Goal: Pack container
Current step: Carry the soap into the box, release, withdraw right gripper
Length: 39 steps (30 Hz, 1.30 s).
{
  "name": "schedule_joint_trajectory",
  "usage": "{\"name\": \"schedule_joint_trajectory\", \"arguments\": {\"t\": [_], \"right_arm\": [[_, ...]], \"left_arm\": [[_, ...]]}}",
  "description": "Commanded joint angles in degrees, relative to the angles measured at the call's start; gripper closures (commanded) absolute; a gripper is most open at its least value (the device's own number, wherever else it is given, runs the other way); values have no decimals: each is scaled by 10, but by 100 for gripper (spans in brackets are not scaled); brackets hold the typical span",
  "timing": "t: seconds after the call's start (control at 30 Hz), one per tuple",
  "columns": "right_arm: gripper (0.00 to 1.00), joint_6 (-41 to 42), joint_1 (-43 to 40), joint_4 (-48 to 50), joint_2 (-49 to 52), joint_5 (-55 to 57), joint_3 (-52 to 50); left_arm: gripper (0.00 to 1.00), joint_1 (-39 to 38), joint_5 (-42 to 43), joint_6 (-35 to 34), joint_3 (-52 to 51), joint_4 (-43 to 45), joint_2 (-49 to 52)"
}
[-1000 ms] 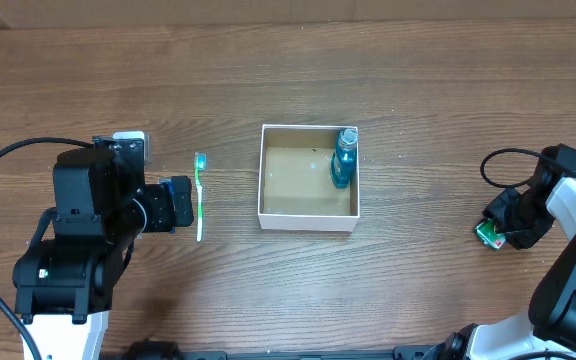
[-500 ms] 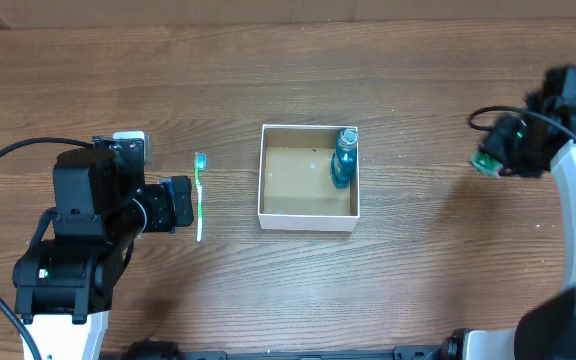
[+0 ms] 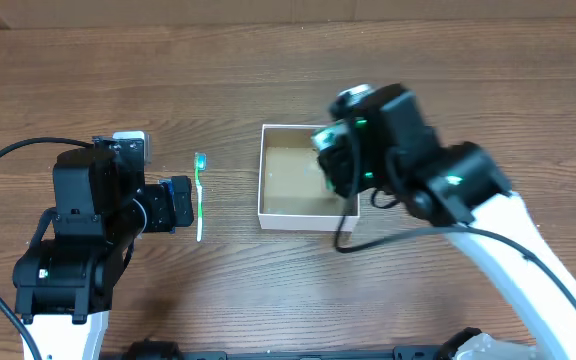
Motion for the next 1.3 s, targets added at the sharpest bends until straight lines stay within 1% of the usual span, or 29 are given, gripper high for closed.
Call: {"name": "schedule_joint_trajectory", "arguments": {"t": [0.0,0.03,0.07,0.13,0.27,0.3,0.37,0.4,0.43,0.47,0.53,0.57,0.6,0.67,0.73,0.8,0.9,0.93,1.03,1.07,1.13,1.17,1.23,1.27], "right_arm": [[92,10,30,32,63,45,2],[92,48,30,46,86,58,2],[92,63,28,57,105,59,2],[92,67,27,78,157,58,2],[92,107,23,107,232,59,2],[92,114,20,113,243,59,2],[92,152,2,126,266,56,2],[91,156,-5,130,272,49,2],[87,155,-9,133,275,46,2],[70,151,-12,135,275,45,2],[60,149,-12,134,275,45,3],[50,149,-12,132,275,45,3],[43,149,-11,130,275,45,3],[38,133,-5,130,275,40,3],[27,118,6,130,275,40,3],[27,118,13,130,275,43,3],[28,118,24,126,260,44,9],[28,118,32,111,242,55,26],[26,117,44,63,174,137,86],[24,134,39,54,140,171,105],[18,163,9,45,89,209,115],[18,183,-24,37,59,213,115],[16,228,-115,2,17,197,115],[16,233,-170,-23,4,170,115]], "left_arm": [[0,-4,6,-4,16,0,-1],[0,-4,6,-4,16,0,-1],[0,-4,6,-4,16,0,-1],[0,-4,6,-4,16,0,-1],[0,-4,6,-4,16,0,-1],[0,-4,6,-4,16,-1,-1],[0,-4,6,-4,16,-3,-1],[0,-4,6,-4,16,-3,-1],[0,-4,6,-4,16,-3,-1],[0,-4,6,-4,16,-4,-1],[0,-4,6,-4,16,-3,-1],[0,-4,6,-4,16,-3,-1],[0,-4,6,-4,16,-3,-1],[0,-4,6,-4,16,-3,-1],[0,-4,6,-4,16,-4,-1],[0,-4,6,-4,16,-4,-1],[0,-4,6,-4,16,-4,-1],[0,-4,6,-4,16,-4,-1],[0,-4,6,-4,16,-4,-1],[0,-4,6,-4,16,-3,-1],[0,-4,5,-4,16,-3,-1],[0,-4,5,-4,16,-3,-1],[0,-4,-1,-4,16,-3,0],[0,-4,0,-4,16,-1,0]]}}
